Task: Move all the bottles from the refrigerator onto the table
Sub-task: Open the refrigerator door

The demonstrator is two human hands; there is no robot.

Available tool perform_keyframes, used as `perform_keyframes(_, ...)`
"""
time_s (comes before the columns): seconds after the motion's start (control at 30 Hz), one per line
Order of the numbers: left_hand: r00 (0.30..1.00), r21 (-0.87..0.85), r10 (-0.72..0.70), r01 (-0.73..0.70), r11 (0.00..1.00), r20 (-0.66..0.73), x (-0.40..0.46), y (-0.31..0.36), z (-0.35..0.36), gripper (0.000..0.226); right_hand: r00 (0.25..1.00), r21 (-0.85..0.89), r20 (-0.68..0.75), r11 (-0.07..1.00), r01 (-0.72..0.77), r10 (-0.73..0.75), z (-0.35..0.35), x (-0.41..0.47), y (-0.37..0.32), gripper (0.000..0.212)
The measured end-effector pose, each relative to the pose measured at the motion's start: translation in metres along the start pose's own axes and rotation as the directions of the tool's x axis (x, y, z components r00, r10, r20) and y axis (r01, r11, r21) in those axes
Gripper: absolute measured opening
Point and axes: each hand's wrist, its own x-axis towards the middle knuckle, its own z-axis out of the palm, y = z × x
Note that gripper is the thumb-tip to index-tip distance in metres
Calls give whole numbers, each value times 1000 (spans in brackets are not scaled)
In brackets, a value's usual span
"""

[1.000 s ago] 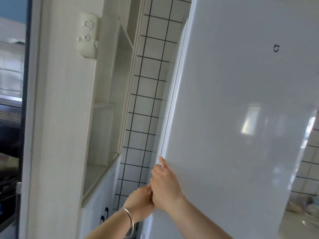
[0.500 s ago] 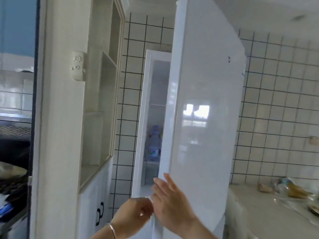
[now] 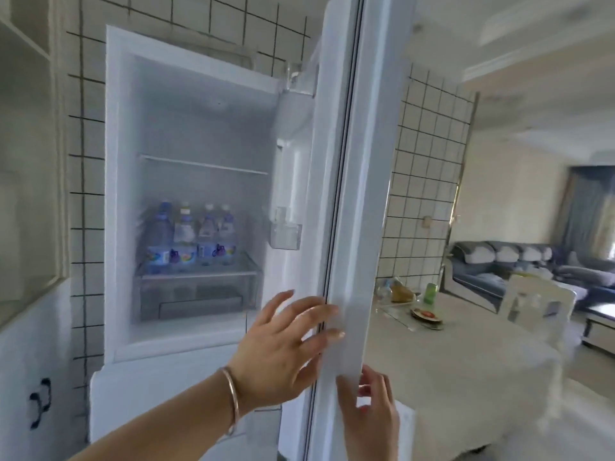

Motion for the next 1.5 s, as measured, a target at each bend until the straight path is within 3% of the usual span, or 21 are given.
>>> perform_keyframes(0.07, 994, 31, 100, -102, 994, 55, 25, 13, 21, 38, 996, -1, -38, 997, -83, 83, -24, 14, 13, 48)
perform_keyframes(0.2, 958, 111, 198, -224, 968, 208, 63, 32, 67, 43, 958, -89, 2, 954, -285, 287, -55, 48, 44, 15)
perform_keyframes(0.3, 929, 137, 264, -306, 942, 258, 90, 41, 102, 48, 943, -121, -33, 935, -333, 332, -68, 75, 63, 21)
perform_keyframes(0.5, 911, 79, 346, -371, 925, 227, 130, 47, 161, 56, 941, -190, -104, 922, -337, 323, -80, 119, 104, 20)
perform_keyframes(0.7, 904, 59, 359, -381, 923, 232, 159, 55, 204, 55, 907, -139, -135, 899, -416, 399, -79, 158, 138, 28)
perform_keyframes(0.9, 884, 61, 346, -382, 922, 314, 179, 59, 236, 57, 855, 7, -139, 863, -504, 500, -76, 194, 171, 18)
perform_keyframes(1.13, 862, 3, 313, -343, 939, 398, 196, 70, 257, 61, 829, -5, -105, 833, -553, 550, -80, 223, 174, 29)
perform_keyframes(1.3, 867, -24, 274, -290, 957, 416, 210, 78, 262, 55, 787, 52, -129, 797, -602, 603, -81, 241, 177, 20)
perform_keyframes(1.5, 856, -84, 231, -217, 972, 462, 211, 82, 266, 43, 811, -18, -160, 820, -572, 562, -83, 247, 181, 21)
